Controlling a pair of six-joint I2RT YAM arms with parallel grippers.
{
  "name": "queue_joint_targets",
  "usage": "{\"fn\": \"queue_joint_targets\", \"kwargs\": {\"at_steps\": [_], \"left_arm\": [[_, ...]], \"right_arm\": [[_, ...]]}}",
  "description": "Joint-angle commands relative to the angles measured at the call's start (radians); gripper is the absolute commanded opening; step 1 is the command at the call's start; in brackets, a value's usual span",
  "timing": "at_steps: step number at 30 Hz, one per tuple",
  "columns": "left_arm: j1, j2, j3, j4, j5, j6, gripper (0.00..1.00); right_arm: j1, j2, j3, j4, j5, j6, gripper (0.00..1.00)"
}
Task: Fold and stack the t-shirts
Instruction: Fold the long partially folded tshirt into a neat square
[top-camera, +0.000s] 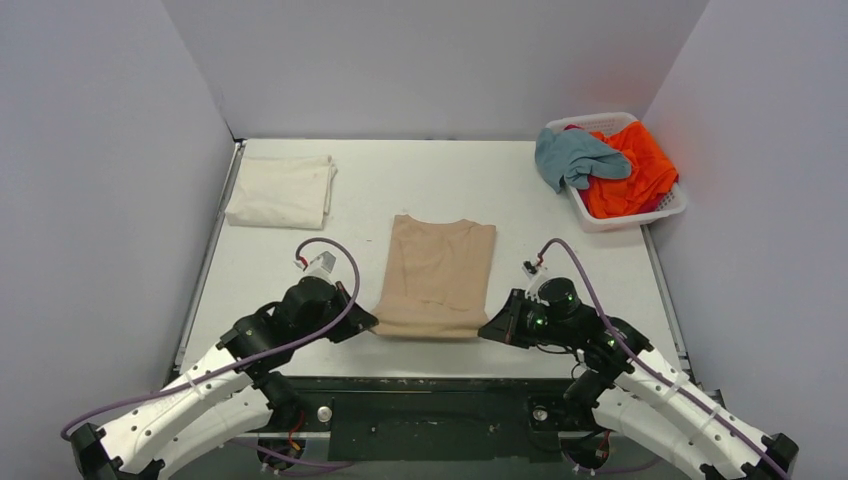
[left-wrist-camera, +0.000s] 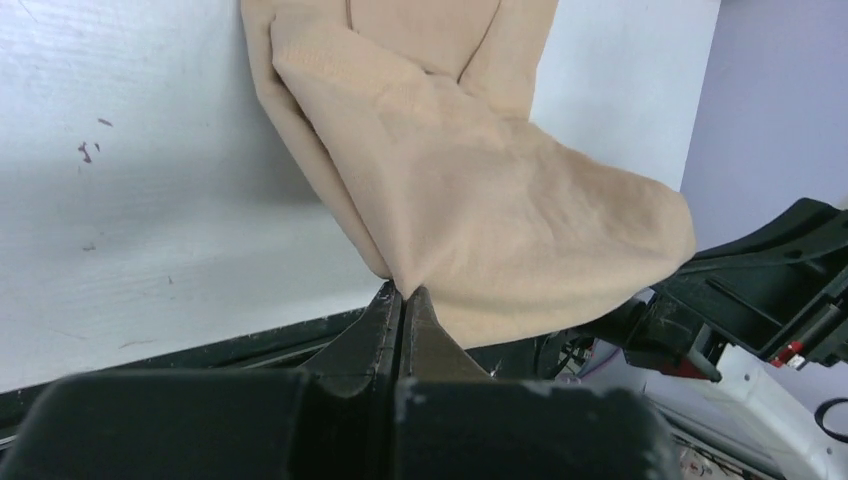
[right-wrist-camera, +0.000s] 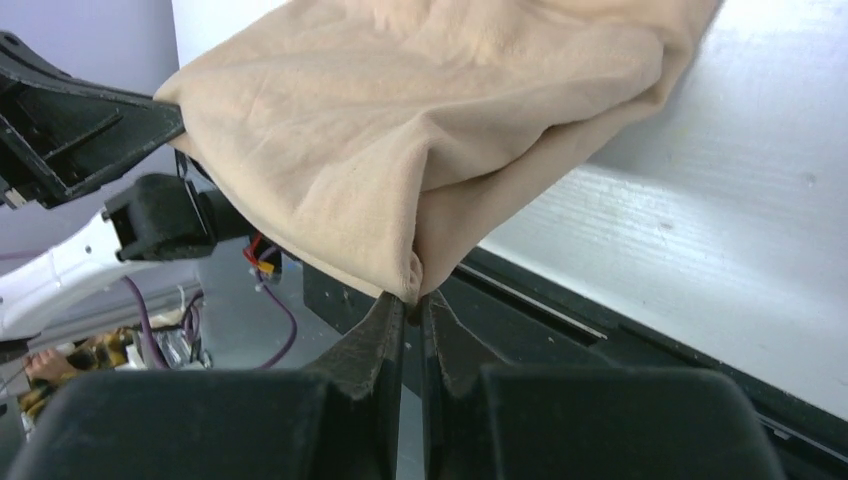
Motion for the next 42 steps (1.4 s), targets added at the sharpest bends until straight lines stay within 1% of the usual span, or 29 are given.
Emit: {"fn": "queue_joint_targets", "kwargs": {"at_steps": [1, 3, 6, 9, 11, 13, 15, 23, 25, 31, 35, 42], "left_arm": [[0.022, 0.084, 0.116, 0.058, -0.123, 0.043, 0.0], [0.054, 0.153, 0.166, 0.093, -0.138, 0.071, 0.0], [0.126, 0.243, 0.241, 0.141, -0.105, 0.101, 0.0], [0.236, 0.341, 0.278, 0.2, 0.006, 0.129, 0.0], [0.276, 0.389, 0.295, 0.252, 0.047, 0.142, 0.0], [0.294, 0.434, 0.324, 0.288, 0.053, 0.158, 0.0], [0.305, 0.481, 0.376, 0.292, 0.048, 0.174, 0.0], [0.364, 0.676, 0.504, 0.329, 0.058, 0.212, 0.0], [0.38, 0.724, 0.533, 0.331, 0.088, 0.216, 0.0], [0.413, 0.875, 0.601, 0.37, 0.122, 0.225, 0.0], [0.418, 0.977, 0.653, 0.395, 0.133, 0.228, 0.0], [0.438, 1.143, 0.789, 0.376, 0.161, 0.247, 0.0]], "right_arm": [[-0.022, 0.091, 0.137, -0.047, 0.088, -0.046, 0.0], [-0.058, 0.143, 0.185, -0.054, 0.087, -0.083, 0.0], [-0.15, 0.204, 0.244, -0.067, 0.041, -0.145, 0.0], [-0.21, 0.261, 0.3, -0.091, 0.007, -0.186, 0.0], [-0.248, 0.293, 0.32, -0.091, -0.027, -0.203, 0.0], [-0.276, 0.328, 0.34, -0.09, -0.053, -0.227, 0.0], [-0.299, 0.362, 0.361, -0.087, -0.068, -0.244, 0.0], [-0.421, 0.507, 0.448, -0.051, -0.131, -0.272, 0.0], [-0.447, 0.55, 0.466, -0.038, -0.156, -0.276, 0.0], [-0.497, 0.689, 0.487, 0.07, -0.21, -0.254, 0.0], [-0.531, 0.749, 0.484, 0.164, -0.195, -0.224, 0.0], [-0.579, 0.905, 0.535, 0.238, -0.191, -0.22, 0.0]]}}
